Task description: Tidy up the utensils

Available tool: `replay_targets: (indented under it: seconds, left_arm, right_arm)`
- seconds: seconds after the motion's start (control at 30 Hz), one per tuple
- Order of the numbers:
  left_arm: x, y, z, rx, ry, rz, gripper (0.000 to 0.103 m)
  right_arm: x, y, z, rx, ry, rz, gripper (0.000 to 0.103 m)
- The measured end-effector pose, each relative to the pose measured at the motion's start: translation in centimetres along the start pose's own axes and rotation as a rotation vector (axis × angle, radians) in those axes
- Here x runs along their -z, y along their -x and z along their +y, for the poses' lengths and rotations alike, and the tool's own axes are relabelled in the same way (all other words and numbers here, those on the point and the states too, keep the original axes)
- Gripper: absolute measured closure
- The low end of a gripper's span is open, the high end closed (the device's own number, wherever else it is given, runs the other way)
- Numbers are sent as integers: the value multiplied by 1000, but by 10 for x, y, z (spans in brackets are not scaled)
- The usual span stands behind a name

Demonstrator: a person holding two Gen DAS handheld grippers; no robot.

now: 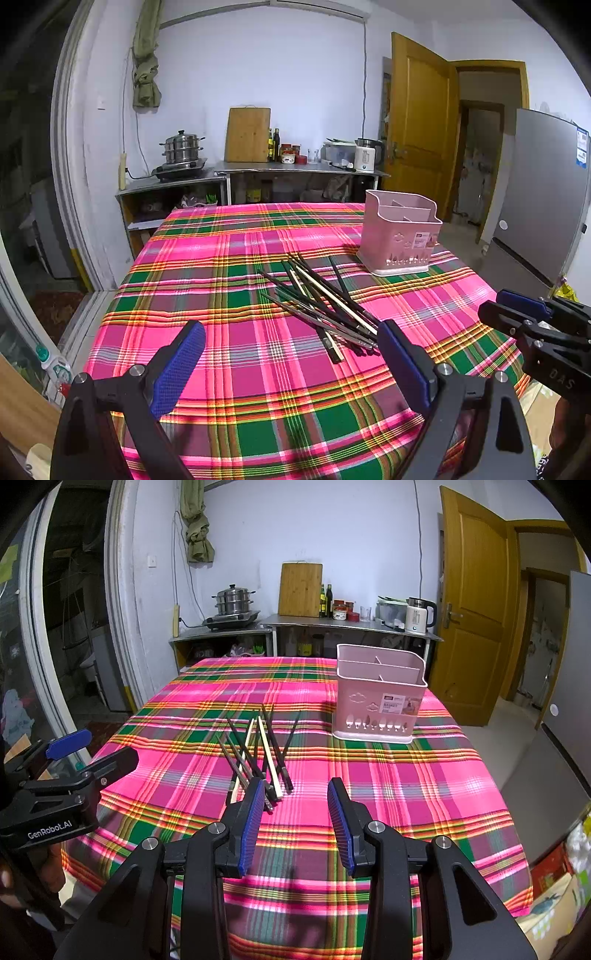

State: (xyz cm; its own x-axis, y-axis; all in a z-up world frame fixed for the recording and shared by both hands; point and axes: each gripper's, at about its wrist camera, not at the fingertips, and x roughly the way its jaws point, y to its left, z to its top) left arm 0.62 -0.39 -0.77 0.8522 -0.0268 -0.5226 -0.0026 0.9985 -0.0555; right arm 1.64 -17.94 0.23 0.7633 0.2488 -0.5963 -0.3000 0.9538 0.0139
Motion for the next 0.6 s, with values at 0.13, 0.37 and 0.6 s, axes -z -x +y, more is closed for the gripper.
replay_targets:
  seconds: [0.13,0.37,0.6]
  left_arm:
    - [0,-3,0,1,-1,8,9]
    - [-2,-14,3,9,3,27,9]
    - [1,-45,11,24,19,102,9]
  right_arm:
    - [0,-1,0,-2,-1,6,66]
    - [-3,-7,-3,-7,-2,19,66]
    - [-6,-23,-7,-24,-9,45,66]
